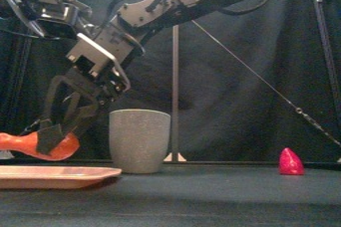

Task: Pick the drumstick then place it on the pink plate
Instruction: Drop drumstick on the pink plate and return to neutral

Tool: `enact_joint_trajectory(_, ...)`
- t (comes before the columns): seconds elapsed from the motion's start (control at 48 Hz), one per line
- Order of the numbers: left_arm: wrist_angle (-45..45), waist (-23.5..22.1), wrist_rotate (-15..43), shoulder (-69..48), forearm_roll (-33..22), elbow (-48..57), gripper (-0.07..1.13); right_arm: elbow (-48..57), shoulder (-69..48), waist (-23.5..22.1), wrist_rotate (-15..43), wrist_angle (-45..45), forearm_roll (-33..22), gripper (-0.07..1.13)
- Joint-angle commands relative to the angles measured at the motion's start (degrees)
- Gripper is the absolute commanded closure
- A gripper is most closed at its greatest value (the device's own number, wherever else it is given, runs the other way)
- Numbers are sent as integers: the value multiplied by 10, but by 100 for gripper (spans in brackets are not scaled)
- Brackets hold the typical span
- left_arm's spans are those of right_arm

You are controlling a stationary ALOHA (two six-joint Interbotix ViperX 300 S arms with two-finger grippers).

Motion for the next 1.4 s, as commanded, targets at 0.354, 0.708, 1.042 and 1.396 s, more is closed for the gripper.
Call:
enact_joint_trajectory(0.354, -5, 1, 1, 3, 4, 1, 99, -54, -12, 0, 1, 18, -28, 5)
enact_joint_trajectory(0.708, -5, 2, 1, 3, 4, 1, 99, -3, -55, 0, 4, -12, -23, 5)
enact_joint_trajectory(1.042, -5, 3, 2, 3, 4, 2, 99, 226, -211, -6, 3, -304, 37, 5)
enact_joint_trajectory(1.396, -7, 9, 2, 3, 9, 3, 99, 441, -377, -31, -1, -545, 73, 5)
